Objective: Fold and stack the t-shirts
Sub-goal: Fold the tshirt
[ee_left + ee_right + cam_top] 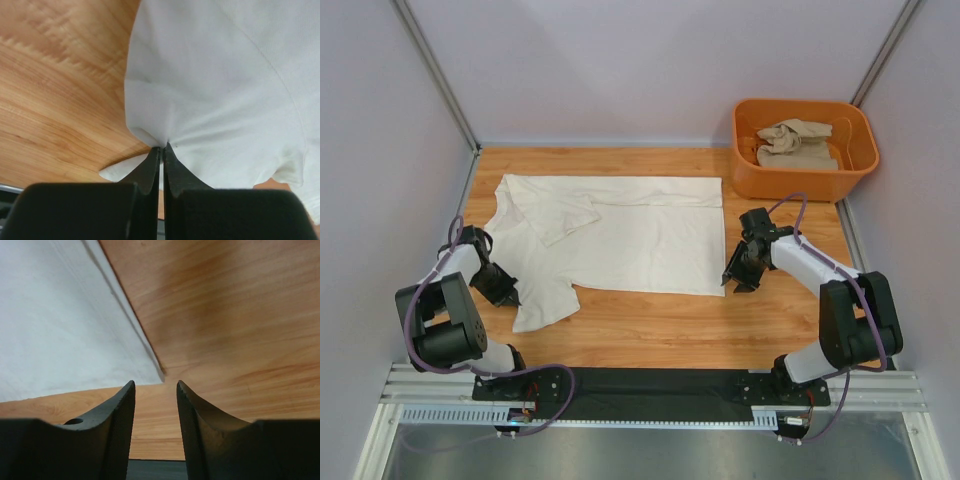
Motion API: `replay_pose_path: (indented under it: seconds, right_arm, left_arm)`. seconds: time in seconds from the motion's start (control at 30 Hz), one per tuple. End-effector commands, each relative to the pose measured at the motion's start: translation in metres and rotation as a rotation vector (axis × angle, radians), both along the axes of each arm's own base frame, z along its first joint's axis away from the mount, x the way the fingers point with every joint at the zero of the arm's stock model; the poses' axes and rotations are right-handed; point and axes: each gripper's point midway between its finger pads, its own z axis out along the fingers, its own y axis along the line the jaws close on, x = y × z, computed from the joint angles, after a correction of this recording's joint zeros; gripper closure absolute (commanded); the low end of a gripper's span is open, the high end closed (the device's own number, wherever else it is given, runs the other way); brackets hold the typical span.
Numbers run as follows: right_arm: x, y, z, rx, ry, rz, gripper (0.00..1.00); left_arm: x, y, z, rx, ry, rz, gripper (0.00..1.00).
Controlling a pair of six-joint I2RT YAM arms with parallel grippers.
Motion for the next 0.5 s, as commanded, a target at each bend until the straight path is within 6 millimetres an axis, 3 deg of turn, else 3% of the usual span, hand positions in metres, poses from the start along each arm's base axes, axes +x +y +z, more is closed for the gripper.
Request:
replay_pose_path:
  seconds: [0.0,0.47]
  right_arm:
    - [-0.008,0.008,0.001,0.081,-0.028,-0.115,0.59]
    - [-0.007,0.016,-0.028,0.127,0.039,-0.197,0.59]
  left_arm:
    - [0.003,-0.005,0.011,-0.021,-0.076,0.001,1.00]
    - [0.005,-0.009,0.041,-0.003,-0.165,0.066,1.00]
